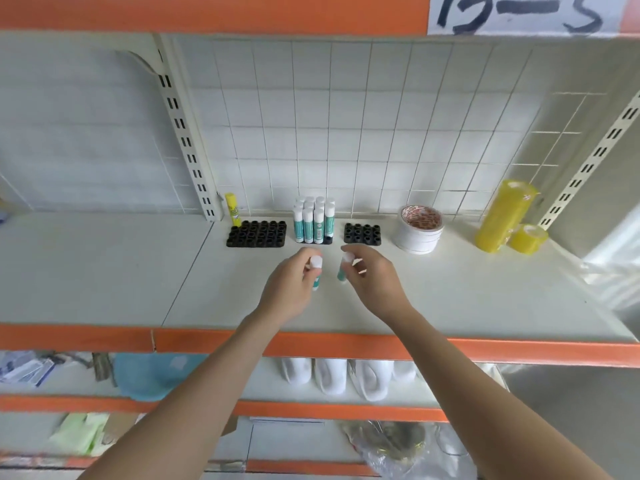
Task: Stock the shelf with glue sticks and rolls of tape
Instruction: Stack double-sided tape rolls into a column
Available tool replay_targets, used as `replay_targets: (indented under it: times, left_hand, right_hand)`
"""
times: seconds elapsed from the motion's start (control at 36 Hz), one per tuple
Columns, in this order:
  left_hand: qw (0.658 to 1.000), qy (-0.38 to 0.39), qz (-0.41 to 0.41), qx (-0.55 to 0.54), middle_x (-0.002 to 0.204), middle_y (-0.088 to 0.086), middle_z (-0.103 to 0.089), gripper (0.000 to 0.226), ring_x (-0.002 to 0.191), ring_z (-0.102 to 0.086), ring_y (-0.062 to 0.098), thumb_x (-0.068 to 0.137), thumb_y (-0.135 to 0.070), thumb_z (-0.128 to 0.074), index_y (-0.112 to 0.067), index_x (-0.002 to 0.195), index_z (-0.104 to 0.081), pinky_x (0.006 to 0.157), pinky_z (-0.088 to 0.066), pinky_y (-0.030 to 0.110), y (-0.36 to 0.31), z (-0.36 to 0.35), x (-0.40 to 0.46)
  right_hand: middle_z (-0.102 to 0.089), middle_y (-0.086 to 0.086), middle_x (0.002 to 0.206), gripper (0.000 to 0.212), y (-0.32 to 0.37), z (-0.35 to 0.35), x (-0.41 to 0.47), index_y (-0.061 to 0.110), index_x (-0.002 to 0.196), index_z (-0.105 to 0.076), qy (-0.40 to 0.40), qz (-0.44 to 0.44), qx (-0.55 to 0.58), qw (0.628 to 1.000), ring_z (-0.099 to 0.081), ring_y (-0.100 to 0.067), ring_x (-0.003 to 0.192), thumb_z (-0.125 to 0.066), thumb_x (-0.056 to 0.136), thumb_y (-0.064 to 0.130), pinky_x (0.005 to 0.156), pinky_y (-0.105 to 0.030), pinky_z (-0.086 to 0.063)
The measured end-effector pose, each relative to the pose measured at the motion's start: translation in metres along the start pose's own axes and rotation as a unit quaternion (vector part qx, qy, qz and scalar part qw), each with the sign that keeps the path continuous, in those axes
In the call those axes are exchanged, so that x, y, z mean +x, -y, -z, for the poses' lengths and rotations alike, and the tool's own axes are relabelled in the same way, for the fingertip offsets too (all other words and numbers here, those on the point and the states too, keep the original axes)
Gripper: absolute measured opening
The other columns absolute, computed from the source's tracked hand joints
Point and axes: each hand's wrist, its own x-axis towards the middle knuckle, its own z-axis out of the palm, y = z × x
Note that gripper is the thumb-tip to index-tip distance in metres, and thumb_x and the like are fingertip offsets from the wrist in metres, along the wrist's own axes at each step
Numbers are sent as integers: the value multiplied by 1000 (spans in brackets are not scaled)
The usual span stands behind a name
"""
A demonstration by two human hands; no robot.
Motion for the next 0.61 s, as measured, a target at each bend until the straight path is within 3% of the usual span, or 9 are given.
replay_targets:
  times: [0.25, 0.39, 0.61]
  left_hand:
    - [999, 30, -37, -11, 95, 0, -64, 18, 86, -62, 17, 95, -13, -54, -17, 113, -54, 75, -49, 34, 12, -5, 19]
    - [998, 60, -27, 15, 94, 3, -66, 17, 88, -62, 22, 91, -15, -59, -10, 107, -52, 76, -50, 39, 29, -11, 21]
    - [997, 63, -43, 1, 91, 4, -64, 14, 82, -58, 23, 89, -17, -63, -8, 96, -54, 74, -48, 39, 41, -14, 25]
  right_hand:
    - [-59, 0, 104, 30, 0, -11, 5, 15, 122, -63, -32, -5, -41, 999, -58, 6, 70, -56, 94, 9, 69, -4, -41]
    - [-63, 4, 99, 32, -5, -19, 2, 24, 124, -58, -37, -13, -50, 998, -58, -3, 72, -55, 94, 15, 77, -19, -49]
    - [-58, 19, 82, 27, 5, -24, 0, 22, 123, -50, -48, -33, -81, 995, -57, 7, 71, -55, 96, 22, 65, -19, -42]
